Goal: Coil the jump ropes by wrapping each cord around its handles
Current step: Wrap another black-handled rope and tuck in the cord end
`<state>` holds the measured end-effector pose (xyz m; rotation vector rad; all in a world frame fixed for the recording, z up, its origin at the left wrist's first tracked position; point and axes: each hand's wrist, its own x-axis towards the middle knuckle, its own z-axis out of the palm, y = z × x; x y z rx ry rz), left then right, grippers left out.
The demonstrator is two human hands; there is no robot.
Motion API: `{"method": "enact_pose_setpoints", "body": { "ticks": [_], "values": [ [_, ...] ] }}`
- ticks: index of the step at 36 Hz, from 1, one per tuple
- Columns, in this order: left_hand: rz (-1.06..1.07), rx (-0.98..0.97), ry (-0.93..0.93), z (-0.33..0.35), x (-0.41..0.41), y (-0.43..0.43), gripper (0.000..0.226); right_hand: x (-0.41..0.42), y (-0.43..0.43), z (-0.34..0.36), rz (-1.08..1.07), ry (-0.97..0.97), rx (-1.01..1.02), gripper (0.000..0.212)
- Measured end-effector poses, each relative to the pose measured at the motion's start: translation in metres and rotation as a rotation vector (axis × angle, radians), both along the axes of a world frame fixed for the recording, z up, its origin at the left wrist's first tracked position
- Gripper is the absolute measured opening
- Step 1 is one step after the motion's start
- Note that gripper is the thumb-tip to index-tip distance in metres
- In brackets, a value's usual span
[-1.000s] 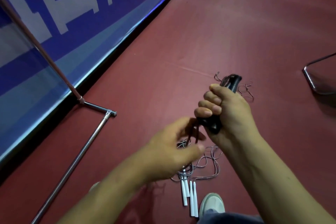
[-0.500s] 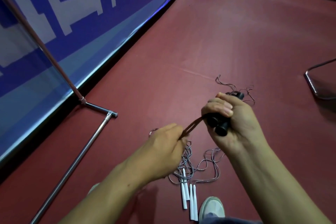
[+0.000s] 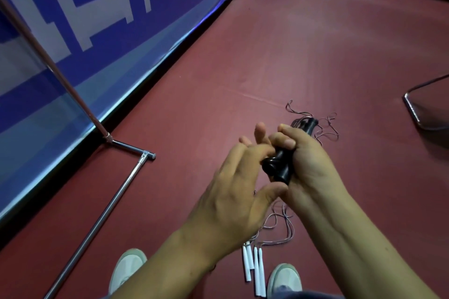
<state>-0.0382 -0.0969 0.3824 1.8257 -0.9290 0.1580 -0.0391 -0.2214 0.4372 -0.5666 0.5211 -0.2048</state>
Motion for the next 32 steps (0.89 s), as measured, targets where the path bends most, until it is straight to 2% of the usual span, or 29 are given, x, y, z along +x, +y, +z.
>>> {"method": "enact_pose_setpoints", "body": {
  "ticks": [2,6,9,11,15,20,24,27,32],
  "values": [
    [-0.013,0.046,-0.036,0.002,0.003,0.000,0.046,-0.002,0.001,0.002,0.033,-0.003,0.073,0.030],
    [0.091,0.209,-0.186,0.006,0.008,0.002,0.057,-0.004,-0.002,0.002,0.102,-0.020,0.292,0.022],
    [0.189,0.273,-0.273,0.008,0.005,0.000,0.065,-0.005,-0.001,0.001,0.140,-0.027,0.349,0.017],
    [0.205,0.284,-0.253,0.007,0.004,-0.002,0.072,-0.005,0.001,0.002,0.168,-0.048,0.368,0.007],
    [0.178,0.301,-0.170,0.003,0.003,-0.003,0.085,-0.005,0.000,0.004,0.143,-0.056,0.369,0.022],
    [0.226,0.339,-0.216,0.002,0.000,-0.009,0.087,-0.004,-0.002,-0.002,0.144,-0.036,0.284,0.037],
    [0.248,0.277,-0.196,0.000,0.000,-0.012,0.081,-0.005,0.002,0.003,0.133,-0.041,0.201,0.043],
    [0.242,0.157,-0.085,-0.003,-0.005,-0.015,0.075,-0.004,0.007,0.008,0.115,-0.056,0.122,0.047],
    [0.382,-0.076,0.089,0.000,-0.009,-0.021,0.056,0.003,0.017,0.011,0.042,-0.101,0.001,0.037]
  ]
}}
